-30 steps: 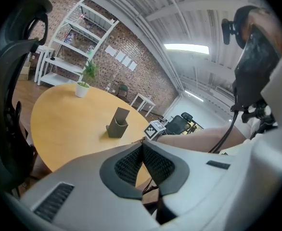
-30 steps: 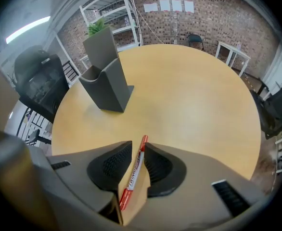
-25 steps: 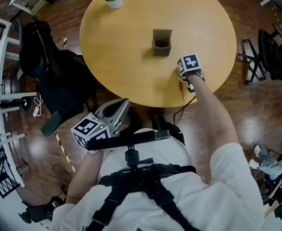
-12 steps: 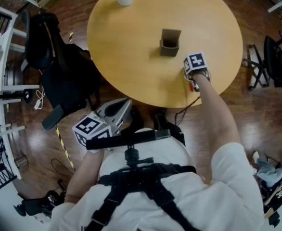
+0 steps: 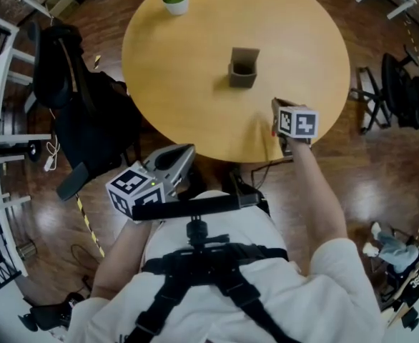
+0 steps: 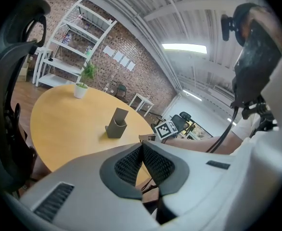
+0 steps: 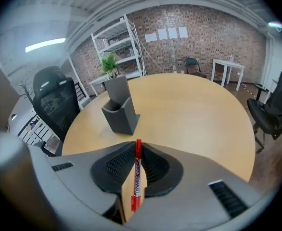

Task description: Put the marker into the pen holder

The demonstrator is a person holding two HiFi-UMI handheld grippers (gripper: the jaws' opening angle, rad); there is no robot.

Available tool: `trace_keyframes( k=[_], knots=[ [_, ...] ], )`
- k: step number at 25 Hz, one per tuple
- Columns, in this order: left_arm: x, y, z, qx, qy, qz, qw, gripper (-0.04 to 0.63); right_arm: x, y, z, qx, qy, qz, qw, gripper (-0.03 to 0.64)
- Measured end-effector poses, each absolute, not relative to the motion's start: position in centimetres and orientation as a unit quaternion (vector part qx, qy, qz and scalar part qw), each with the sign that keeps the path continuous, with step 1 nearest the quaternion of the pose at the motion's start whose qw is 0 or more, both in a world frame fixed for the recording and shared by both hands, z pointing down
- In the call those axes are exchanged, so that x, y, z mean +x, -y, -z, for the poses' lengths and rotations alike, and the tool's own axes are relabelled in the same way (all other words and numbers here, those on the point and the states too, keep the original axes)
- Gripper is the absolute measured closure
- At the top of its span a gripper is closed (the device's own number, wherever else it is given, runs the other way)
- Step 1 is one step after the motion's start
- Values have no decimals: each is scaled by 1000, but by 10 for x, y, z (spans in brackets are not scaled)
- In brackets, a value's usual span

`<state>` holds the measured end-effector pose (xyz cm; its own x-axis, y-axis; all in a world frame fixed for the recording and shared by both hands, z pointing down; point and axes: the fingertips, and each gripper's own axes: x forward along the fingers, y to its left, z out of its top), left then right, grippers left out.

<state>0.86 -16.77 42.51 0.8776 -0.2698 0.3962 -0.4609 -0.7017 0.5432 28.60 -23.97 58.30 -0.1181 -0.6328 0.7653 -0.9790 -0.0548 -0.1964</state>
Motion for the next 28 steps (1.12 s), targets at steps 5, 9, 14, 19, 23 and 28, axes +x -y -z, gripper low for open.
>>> trace_keyframes(
  k=[5, 9, 14, 19, 23, 28],
  knots=[
    [17, 166, -419, 909, 195, -152, 335, 598, 281, 245, -533, 643, 669, -331, 170, 575],
    [21, 167, -417, 912, 192, -149, 331, 598, 275, 259, -502, 649, 688, -299, 129, 575],
    [21, 171, -414, 910, 202, -144, 332, 598, 266, 292, -466, 652, 709, -249, 103, 575],
    [11, 169, -415, 903, 229, -143, 335, 598, 255, 336, -443, 643, 734, -199, 86, 575],
    [-1, 174, -415, 897, 255, -139, 335, 598, 246, 368, -437, 642, 740, -178, 88, 575],
    [-18, 180, -413, 888, 287, -132, 336, 598, 243, 395, -443, 648, 737, -170, 92, 575]
  ],
)
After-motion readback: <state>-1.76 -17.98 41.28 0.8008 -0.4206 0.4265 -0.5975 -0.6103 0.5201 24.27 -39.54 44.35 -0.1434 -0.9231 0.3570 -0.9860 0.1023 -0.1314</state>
